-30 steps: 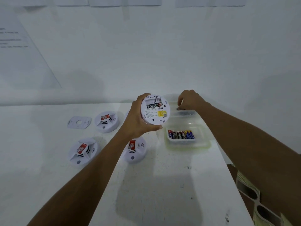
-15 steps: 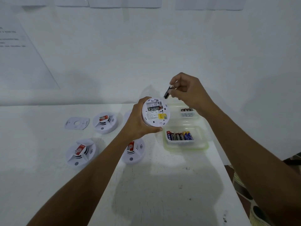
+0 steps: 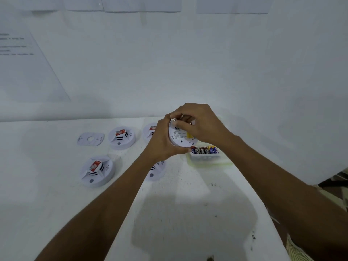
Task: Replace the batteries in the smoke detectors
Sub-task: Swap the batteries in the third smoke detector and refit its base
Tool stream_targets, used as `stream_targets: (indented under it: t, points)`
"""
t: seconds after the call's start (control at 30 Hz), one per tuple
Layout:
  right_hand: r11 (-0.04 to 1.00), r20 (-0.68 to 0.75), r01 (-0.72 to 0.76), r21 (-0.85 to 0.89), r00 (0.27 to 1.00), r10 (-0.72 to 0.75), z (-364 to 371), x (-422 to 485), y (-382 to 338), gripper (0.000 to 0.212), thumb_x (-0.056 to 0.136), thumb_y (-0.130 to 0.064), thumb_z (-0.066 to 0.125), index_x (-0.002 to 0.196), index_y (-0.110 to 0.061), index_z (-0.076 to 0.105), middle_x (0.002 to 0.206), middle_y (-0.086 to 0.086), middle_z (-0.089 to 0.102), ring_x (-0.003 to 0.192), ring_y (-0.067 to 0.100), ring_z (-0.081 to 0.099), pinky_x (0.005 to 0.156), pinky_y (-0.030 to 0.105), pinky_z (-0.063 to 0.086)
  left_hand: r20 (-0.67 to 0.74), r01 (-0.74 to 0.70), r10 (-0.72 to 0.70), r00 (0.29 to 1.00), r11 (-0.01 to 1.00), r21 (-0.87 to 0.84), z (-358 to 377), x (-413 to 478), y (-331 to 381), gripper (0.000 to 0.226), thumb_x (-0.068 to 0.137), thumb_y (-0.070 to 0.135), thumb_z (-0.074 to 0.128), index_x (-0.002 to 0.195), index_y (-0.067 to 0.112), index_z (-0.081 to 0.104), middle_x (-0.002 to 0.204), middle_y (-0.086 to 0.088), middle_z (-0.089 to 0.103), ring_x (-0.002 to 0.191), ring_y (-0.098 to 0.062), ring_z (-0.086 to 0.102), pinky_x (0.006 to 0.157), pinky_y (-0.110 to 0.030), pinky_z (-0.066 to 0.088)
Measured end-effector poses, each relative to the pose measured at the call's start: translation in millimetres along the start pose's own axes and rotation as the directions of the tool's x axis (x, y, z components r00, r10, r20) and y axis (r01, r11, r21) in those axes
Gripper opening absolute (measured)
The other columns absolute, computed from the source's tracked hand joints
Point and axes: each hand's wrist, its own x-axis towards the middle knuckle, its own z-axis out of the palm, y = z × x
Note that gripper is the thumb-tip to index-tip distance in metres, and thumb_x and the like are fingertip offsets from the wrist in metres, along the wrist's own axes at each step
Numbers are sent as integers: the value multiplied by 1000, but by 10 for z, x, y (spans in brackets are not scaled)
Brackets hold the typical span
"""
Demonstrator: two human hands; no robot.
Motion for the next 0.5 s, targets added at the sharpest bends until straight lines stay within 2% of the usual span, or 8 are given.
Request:
stream_targets:
  t: [0.1,0.2,0.27,0.37,0.43,0.5]
  points:
    - [1000,-19,-6,-21,1000,5,39,-10,-51,16,86,-28,66,99,-22,74,90,-4,71,84,10,65,77,40,53,-7,-21,21,1000,1000,20,12,-40,-3,79,56,6,91,107,44,44,99,26,59,96,9,58,78,-7,45]
    - [996,-15,-89,27,996,90,35,-5,-60,10,84,-24,72,92,-20,75,88,1,68,83,15,63,79,43,51,-10,-41,41,999,998,45,7,-71,48,79,56,5,90,107,47,45,103,34,58,97,6,59,78,-8,45]
    - [990,-25,-124,70,992,126,33,-28,-69,10,81,-22,77,91,-19,76,92,3,65,87,17,62,83,42,50,-20,-46,48,999,997,59,-1,-102,63,84,54,14,92,111,52,43,107,31,58,102,-1,60,84,-15,48]
    - [987,-80,-154,48,984,158,55,-78,-86,12,78,-33,79,87,-25,76,99,-6,59,100,16,56,91,41,45,-23,-52,53,998,997,49,-7,-149,101,85,52,26,91,116,51,41,113,21,58,107,-11,59,91,-34,51]
    - [971,-122,-233,53,964,238,40,-96,-118,18,75,-42,79,87,-32,72,107,-10,58,105,13,53,93,39,44,-31,-47,49,998,997,60,-14,-180,136,86,52,30,90,118,53,39,115,23,54,109,-10,56,94,-37,49]
    - [908,-75,-389,152,912,403,-21,-109,-166,33,73,-45,80,101,-35,65,114,-8,58,104,13,58,86,33,49,-30,-43,45,999,997,66,-31,-213,160,89,52,32,89,120,57,36,118,29,50,114,-8,52,98,-38,47]
